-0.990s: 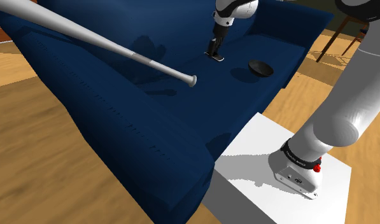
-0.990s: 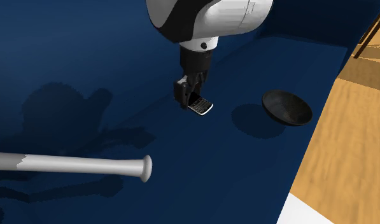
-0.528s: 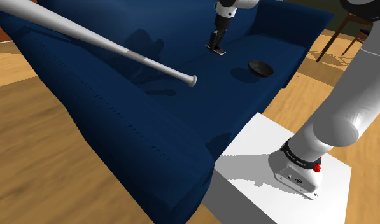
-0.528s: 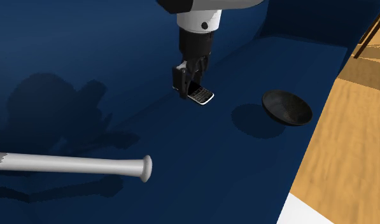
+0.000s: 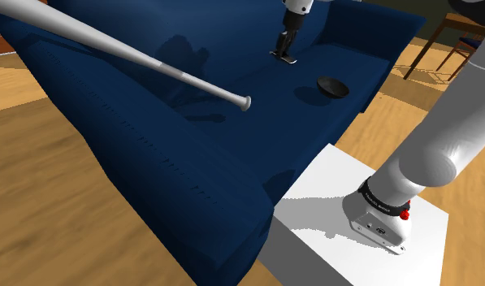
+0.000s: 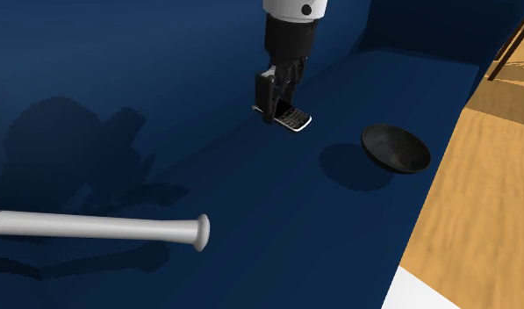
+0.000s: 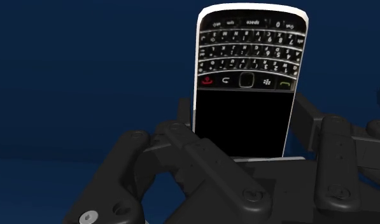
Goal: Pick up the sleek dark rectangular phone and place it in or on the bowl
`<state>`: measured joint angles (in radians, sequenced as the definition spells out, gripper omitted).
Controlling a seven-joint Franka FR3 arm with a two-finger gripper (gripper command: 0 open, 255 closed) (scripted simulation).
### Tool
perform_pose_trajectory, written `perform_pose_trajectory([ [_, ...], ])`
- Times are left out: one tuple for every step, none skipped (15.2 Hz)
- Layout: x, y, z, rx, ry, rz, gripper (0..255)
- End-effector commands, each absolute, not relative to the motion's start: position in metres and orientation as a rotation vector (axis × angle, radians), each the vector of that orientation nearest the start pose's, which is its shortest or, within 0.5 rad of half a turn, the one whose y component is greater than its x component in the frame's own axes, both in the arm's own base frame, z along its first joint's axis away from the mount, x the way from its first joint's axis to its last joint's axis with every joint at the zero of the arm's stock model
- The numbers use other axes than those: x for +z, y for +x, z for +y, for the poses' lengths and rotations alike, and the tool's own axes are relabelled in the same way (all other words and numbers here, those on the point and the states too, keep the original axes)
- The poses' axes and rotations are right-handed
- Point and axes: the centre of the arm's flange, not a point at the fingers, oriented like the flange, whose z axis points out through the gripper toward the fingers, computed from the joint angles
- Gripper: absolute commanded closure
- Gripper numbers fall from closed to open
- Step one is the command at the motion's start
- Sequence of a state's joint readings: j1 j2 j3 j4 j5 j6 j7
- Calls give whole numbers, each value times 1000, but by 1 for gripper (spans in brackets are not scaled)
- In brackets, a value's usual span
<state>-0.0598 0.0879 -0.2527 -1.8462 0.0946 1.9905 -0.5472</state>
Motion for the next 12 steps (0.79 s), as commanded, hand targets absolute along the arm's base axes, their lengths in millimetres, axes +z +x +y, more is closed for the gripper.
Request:
perform_pose_trajectory([
  [482, 555, -193, -126, -3088, -311, 255],
  [482, 547, -204, -126, -3088, -311, 255],
  [483, 539, -215, -126, -3088, -311, 255],
  [483, 532, -226, -126, -3088, -311, 255],
  [483, 524, -236, -126, -3088, -311, 255],
  [483, 516, -247, -126, -3088, -311, 255],
  [484, 509, -258, -126, -3088, -311, 255],
  [484, 501, -269, -126, -3088, -311, 255],
  [484, 493, -279, -126, -3088, -311, 255],
  [485, 486, -290, -126, -3088, -311, 255],
  [485, 478, -301, -126, -3088, -311, 255],
  [485, 470, -312, -126, -3088, -311, 255],
])
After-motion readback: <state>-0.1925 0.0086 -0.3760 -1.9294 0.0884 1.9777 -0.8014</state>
